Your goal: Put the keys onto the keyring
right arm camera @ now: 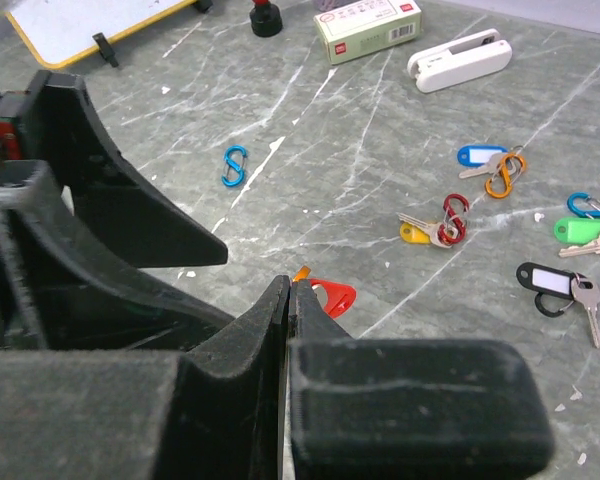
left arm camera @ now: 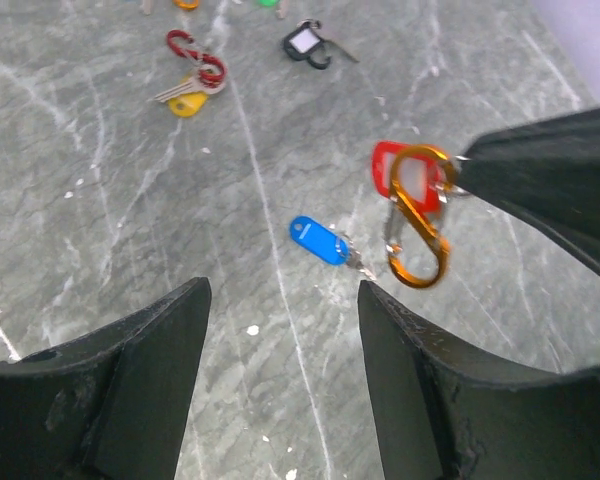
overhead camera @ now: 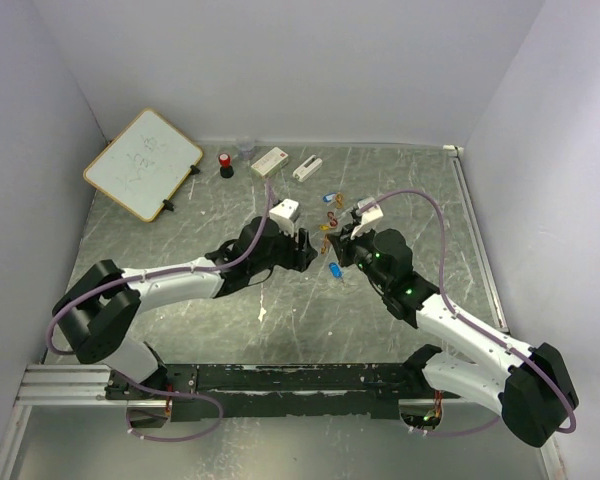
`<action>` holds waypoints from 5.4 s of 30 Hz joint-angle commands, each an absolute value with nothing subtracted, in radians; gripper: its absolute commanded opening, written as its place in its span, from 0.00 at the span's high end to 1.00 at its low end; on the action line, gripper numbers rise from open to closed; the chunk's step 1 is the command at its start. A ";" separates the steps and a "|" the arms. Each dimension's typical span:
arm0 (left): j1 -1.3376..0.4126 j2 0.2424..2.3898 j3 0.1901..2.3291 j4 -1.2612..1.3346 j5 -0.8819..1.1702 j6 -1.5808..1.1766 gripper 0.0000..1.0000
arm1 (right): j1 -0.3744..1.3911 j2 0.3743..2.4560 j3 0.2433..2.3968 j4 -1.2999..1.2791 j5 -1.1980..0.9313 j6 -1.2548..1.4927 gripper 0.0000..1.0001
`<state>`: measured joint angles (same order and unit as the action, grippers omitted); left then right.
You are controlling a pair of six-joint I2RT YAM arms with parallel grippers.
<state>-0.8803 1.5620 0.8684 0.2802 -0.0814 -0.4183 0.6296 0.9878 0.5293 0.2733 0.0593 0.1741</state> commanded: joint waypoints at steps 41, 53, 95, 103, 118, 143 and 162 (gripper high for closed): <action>-0.788 1.633 0.803 0.780 0.344 -0.467 0.33 | 0.629 0.972 0.540 0.285 0.019 0.139 1.00; -0.784 1.653 0.809 0.797 0.362 -0.478 0.45 | 0.629 0.969 0.540 0.285 0.021 0.138 1.00; -0.770 1.662 0.801 0.835 0.378 -0.498 0.89 | 0.630 0.970 0.532 0.286 0.011 0.133 1.00; -0.770 1.659 0.801 0.829 0.377 -0.499 0.92 | 0.630 0.970 0.532 0.286 0.014 0.133 1.00; -0.767 1.625 0.797 0.776 0.337 -0.474 0.69 | 0.629 0.966 0.541 0.254 0.071 0.132 1.00; -0.722 1.379 0.690 0.481 -0.058 -0.544 0.26 | 0.627 1.139 0.670 0.120 0.346 0.239 1.00; -0.597 1.084 0.564 0.227 -0.156 -0.657 0.01 | 0.614 1.817 1.122 0.324 0.199 0.181 1.00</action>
